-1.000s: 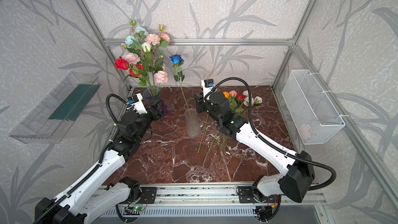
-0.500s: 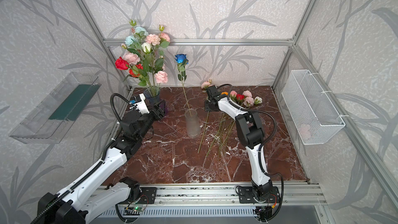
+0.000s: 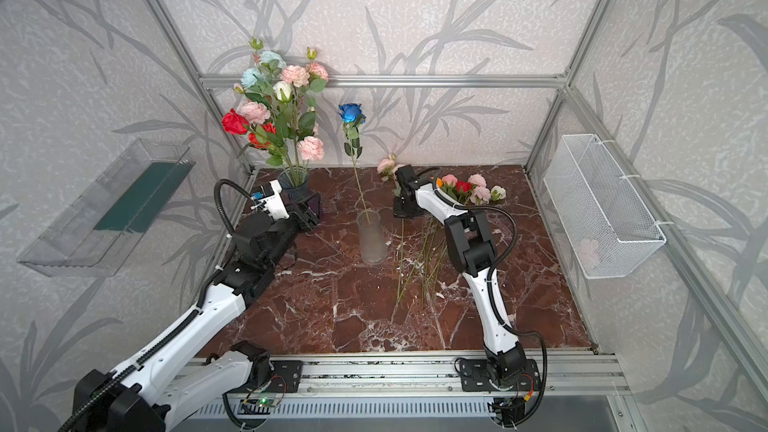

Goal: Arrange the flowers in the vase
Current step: 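Move the right gripper back to the pile and grasp a pink rose stem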

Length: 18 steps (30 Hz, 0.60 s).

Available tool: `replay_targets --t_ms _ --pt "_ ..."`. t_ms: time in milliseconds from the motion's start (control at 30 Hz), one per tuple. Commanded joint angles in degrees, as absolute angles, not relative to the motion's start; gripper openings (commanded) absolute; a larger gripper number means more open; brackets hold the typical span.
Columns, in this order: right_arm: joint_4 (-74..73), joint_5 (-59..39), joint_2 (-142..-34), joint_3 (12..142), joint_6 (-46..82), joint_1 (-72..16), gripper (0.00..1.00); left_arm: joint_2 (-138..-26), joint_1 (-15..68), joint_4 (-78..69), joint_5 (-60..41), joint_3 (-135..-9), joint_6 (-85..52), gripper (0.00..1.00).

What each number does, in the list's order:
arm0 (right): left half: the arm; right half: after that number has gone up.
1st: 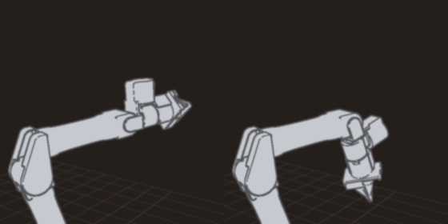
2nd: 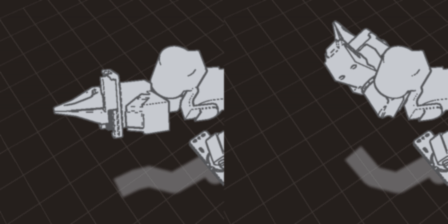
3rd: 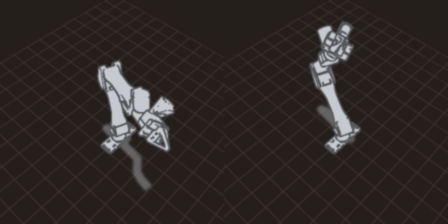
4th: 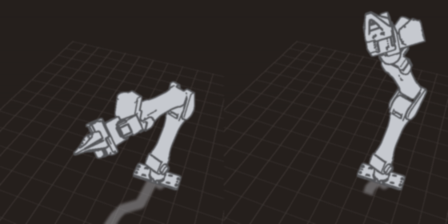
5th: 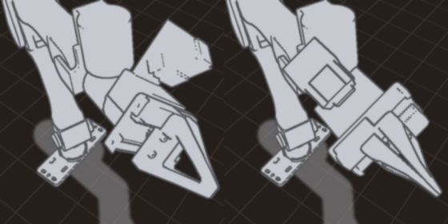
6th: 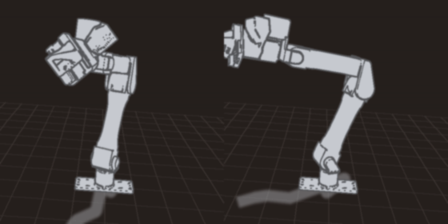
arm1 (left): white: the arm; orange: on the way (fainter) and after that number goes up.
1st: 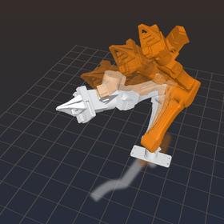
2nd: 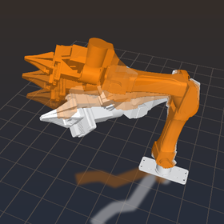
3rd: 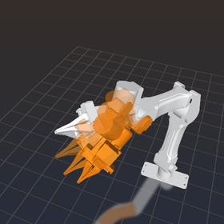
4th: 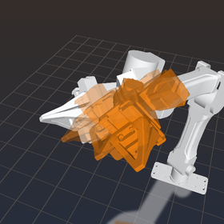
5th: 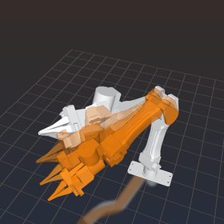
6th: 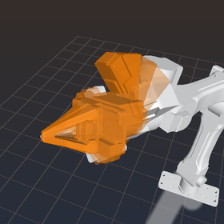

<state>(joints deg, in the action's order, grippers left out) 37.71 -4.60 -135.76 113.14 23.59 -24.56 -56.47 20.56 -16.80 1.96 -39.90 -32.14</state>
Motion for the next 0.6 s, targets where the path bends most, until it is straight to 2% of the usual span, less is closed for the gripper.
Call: replay_targets --t_ms 0,300,400,433,567 --pt "35.1 -4.93 -129.21 111.85 23.21 -24.33 0.0 -56.01 20.51 -18.45 2.2 -39.65 -32.45 0.66" --pt "22.2 -1.69 -112.09 98.85 22.41 -24.7 0.0 -55.2 20.55 -18.56 2.74 -39.55 -31.75 0.66" --pt "26.27 -1.02 -113.64 102.02 20.93 -24.79 0.28 -55.11 20.57 -18.55 2.77 -39.54 -31.67 0.66" --pt "29.75 -1.86 -116.3 105.06 19.96 -24.79 0.33 -55.15 20.52 -18.59 2.74 -39.46 -31.67 0.66" --pt "43.08 -3.45 -128.48 117.63 16.88 -25.36 0.37 -55.35 20.58 -18.42 2.65 -39.55 -31.56 0.66"
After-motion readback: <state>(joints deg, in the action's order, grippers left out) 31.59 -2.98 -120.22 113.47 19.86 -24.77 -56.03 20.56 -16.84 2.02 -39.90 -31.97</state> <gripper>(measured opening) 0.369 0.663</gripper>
